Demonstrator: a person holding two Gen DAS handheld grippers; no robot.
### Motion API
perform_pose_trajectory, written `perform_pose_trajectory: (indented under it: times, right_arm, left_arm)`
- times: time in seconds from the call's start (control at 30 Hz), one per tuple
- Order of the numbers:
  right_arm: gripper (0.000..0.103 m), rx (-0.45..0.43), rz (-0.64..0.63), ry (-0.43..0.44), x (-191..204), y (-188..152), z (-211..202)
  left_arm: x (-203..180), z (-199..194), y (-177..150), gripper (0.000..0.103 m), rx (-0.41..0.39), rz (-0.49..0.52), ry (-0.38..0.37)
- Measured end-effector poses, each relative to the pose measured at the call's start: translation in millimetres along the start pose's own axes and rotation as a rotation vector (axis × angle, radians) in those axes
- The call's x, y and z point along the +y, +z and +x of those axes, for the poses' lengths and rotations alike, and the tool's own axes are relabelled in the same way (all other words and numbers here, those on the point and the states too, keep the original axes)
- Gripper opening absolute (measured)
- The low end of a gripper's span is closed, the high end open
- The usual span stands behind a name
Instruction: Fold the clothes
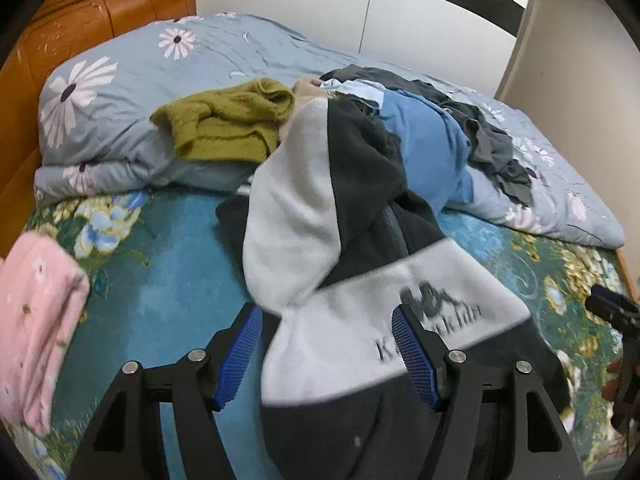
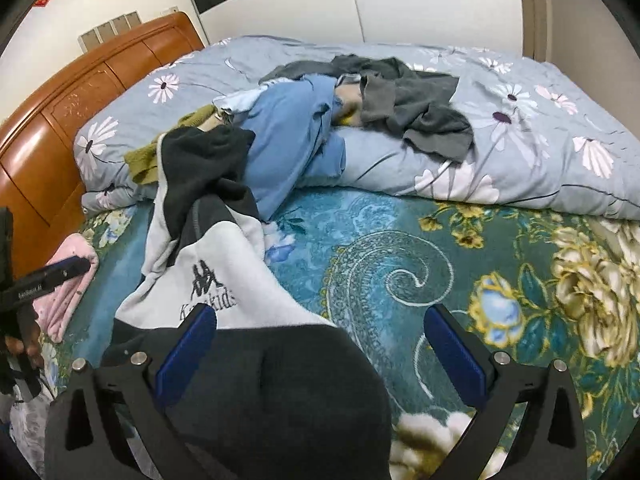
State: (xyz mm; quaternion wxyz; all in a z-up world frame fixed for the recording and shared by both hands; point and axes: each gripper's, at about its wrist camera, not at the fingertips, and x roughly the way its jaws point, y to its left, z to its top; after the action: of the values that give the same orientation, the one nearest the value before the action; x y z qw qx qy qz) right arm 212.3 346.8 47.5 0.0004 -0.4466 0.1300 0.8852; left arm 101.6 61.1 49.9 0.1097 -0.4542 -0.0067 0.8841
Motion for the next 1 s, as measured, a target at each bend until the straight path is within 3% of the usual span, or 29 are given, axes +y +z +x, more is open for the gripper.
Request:
perform_pose_trajectory:
  times: [0.23, 0.43, 0.5, 0.53, 0.6, 0.7, 1.0]
  right_arm:
    - [0.103, 0.020, 0.072, 0.047, 2.1, 16.0, 35.8]
    - [0.103, 0.023, 0.116, 0.061, -0.6, 22.5, 46.4]
    - [0.103, 0.026, 0.114, 0.053, -3.9, 20.6, 45.5]
    - [0.103, 0.028, 0.113, 0.047, -6.0, 19.3, 44.8]
    - [0.103, 0.034, 0.125, 0.038, -12.1, 16.1, 43.5]
    - [0.103, 0.043, 0.147, 0.026, -22.3, 10.7, 40.4]
    - [0.103, 0.051, 0.156, 0.042, -25.4, 11.3, 38.4]
  left_arm:
    - [-35.0, 56.8, 62.4, 0.072, 0.000, 0.124, 0.045]
    - [-81.6, 117.0, 79.8, 0.071, 0.050, 0.289, 0.092]
    - [-90.2, 133.5, 81.8, 0.065, 0.068, 0.320, 0.116]
    - [-92.2, 140.3, 82.6, 0.052, 0.077, 0.325, 0.132]
    - [-91.0, 151.6, 86.2, 0.032, 0.097, 0.310, 0.156]
    - [-83.4, 155.0, 91.3, 0.014, 0.104, 0.270, 0.150]
    - [-16.9, 73.5, 87.6, 0.009, -0.077, 0.043, 0.094]
